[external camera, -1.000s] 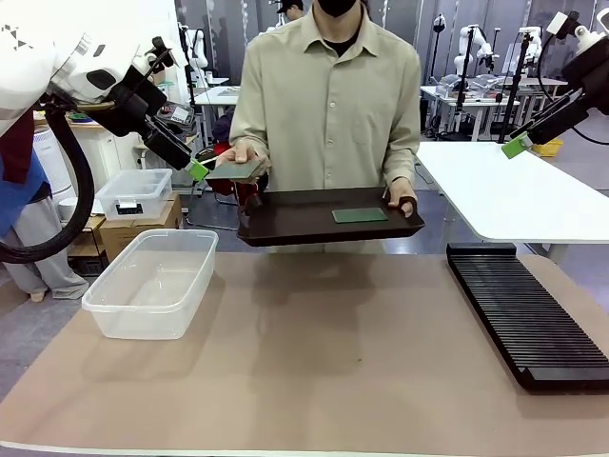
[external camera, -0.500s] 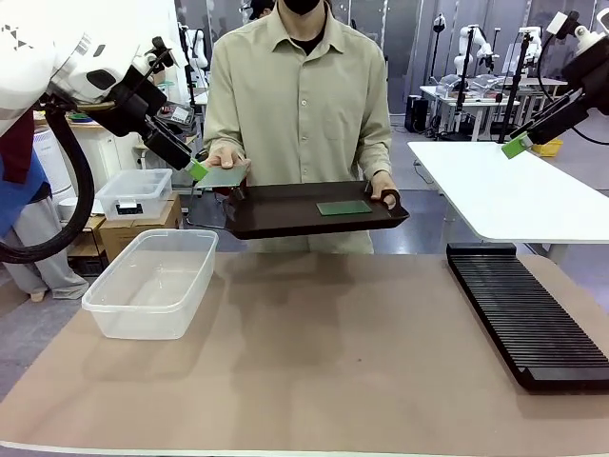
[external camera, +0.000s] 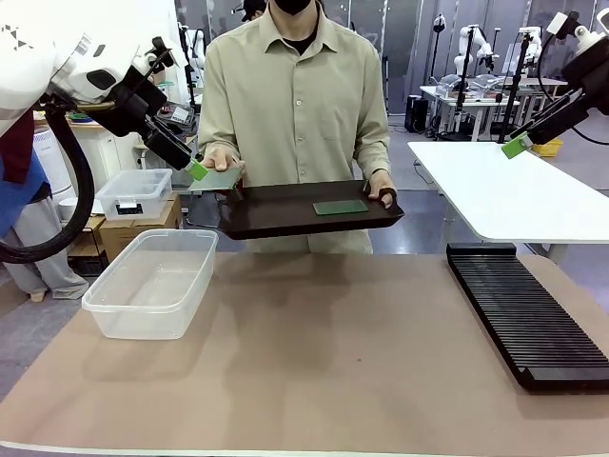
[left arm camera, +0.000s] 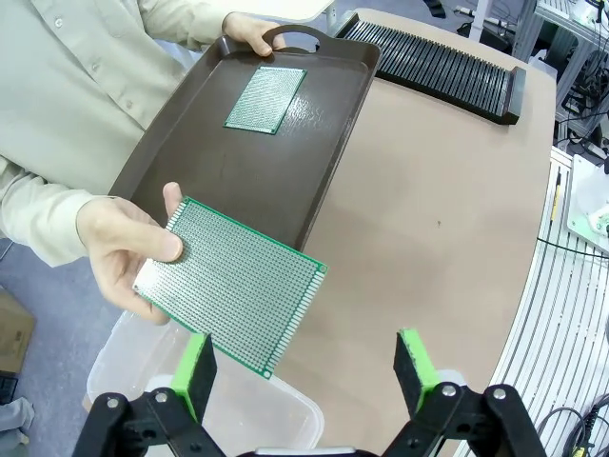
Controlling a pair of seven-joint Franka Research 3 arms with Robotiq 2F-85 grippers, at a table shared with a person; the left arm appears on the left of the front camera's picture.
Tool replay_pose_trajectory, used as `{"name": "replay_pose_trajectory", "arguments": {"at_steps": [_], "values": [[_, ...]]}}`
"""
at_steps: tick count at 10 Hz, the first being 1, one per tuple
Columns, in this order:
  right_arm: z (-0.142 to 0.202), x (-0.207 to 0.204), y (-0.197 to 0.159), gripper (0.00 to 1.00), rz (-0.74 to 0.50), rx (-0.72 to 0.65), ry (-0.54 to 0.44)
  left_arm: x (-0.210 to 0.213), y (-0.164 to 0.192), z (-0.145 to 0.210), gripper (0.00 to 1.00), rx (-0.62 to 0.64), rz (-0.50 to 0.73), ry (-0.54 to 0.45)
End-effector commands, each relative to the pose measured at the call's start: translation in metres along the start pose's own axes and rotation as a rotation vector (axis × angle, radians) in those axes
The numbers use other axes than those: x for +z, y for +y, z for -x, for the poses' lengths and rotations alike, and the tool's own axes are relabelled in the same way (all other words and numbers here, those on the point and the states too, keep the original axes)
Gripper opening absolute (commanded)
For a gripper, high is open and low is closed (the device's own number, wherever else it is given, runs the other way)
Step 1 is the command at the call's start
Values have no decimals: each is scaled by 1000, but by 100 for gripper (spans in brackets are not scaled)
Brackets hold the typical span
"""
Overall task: Sort PCBs into racks and boxes based on the side picked up.
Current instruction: Pick up the Blank PCB handed by the Human.
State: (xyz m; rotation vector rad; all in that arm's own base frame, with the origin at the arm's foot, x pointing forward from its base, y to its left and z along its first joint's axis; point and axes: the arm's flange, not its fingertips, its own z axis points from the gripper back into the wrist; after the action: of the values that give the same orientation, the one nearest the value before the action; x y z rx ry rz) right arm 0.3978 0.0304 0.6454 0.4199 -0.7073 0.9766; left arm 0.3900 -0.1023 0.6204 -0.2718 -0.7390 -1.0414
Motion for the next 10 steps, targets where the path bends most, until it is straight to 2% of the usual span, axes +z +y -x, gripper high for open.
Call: {"name": "replay_pose_trajectory", "arguments": {"at_steps": [1,7,9,10], "values": [[0,-1,0,100,-10,1,-4,1,1,1,100,-8,6,3],[0,-1,0,100,-10,1,-4,0,0,0,100,0,0,0],[0,-1,0,100,-10,1,-4,1,15,2,100,206,120,27],[0,-1,0,100,-10,1,-4,1,35,7,100,329,172,20]]}}
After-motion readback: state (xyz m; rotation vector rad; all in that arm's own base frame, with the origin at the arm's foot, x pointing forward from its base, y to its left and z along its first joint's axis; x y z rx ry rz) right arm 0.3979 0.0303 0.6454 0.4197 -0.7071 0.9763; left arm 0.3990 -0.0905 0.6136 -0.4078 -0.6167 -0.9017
